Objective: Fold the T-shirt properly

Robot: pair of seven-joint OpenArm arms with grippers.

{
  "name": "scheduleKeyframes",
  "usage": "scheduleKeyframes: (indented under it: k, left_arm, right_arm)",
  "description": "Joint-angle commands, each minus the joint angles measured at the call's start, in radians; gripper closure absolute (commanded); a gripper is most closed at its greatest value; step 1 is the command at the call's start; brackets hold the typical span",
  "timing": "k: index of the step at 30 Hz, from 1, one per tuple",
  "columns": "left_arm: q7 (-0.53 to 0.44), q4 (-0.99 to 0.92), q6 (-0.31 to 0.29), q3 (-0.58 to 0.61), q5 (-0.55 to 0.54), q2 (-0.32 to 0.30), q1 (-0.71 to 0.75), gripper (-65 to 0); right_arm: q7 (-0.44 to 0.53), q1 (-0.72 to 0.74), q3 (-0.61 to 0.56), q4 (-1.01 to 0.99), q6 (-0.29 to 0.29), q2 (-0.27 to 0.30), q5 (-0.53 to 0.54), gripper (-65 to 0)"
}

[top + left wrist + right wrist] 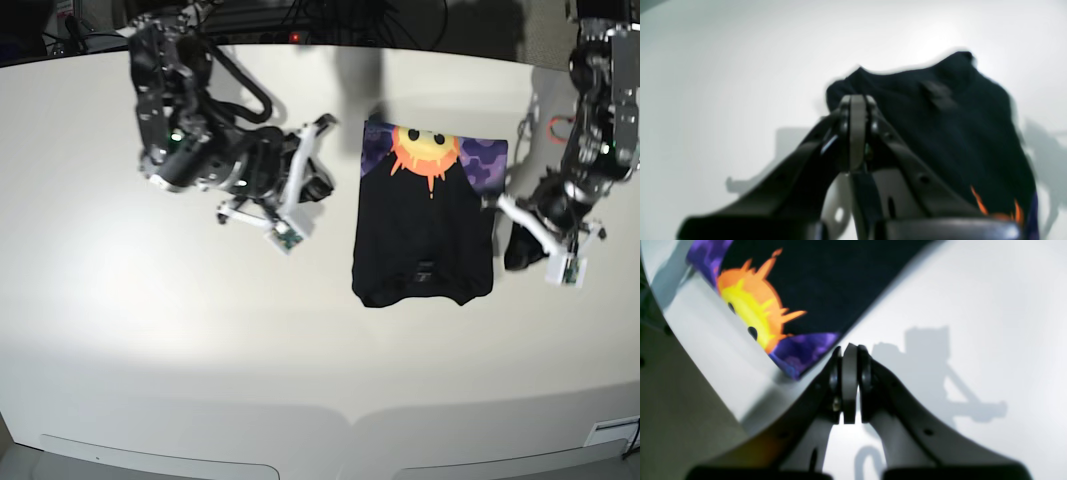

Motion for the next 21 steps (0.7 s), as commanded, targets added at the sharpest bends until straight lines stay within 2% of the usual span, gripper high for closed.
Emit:
scheduleKeyframes:
  k: [1,6,11,14,18,21]
  left_arm:
    - [-0.024,0.045,0.003,-0.014,-0.006,-0.016,0.034,0.0]
    - [-0.113,0.129,0.0,-0.062,-0.059,-0.018,0.275,0.0]
    - [-0.173,0.131,-0.005,-0.114,-0.066,-0.018,0.504,0.0]
    - [-0.205,0.131,-0.047,-0.157,-0.067,-0.018,0.623,0.0]
    - [-0.21,0.13,-0.104,-0.217,-0.067,-0.018,0.757,0.0]
    - [-0.217,0.129,-0.137,-0.236,-0.066,-0.018,0.843,0.0]
  right_arm:
    - [-0.006,-0.014,0.022,0.045,0.002,0.013,0.031,0.0]
    - [-0.034,-0.182,0.147,0.166,0.003,0.064,0.06,0.0]
    - [-0.044,-0.395,0.293,0.246,0.003,0.066,0.06,0.0]
    - [-0.041,-0.535,0.38,0.286,0.007,0.066,0.06,0.0]
    - [0.027,-0.733,0.473,0.299,0.026,0.066,0.06,0.0]
    - [0.134,-0.889,0.53,0.298,0.026,0.066,0.056,0.0]
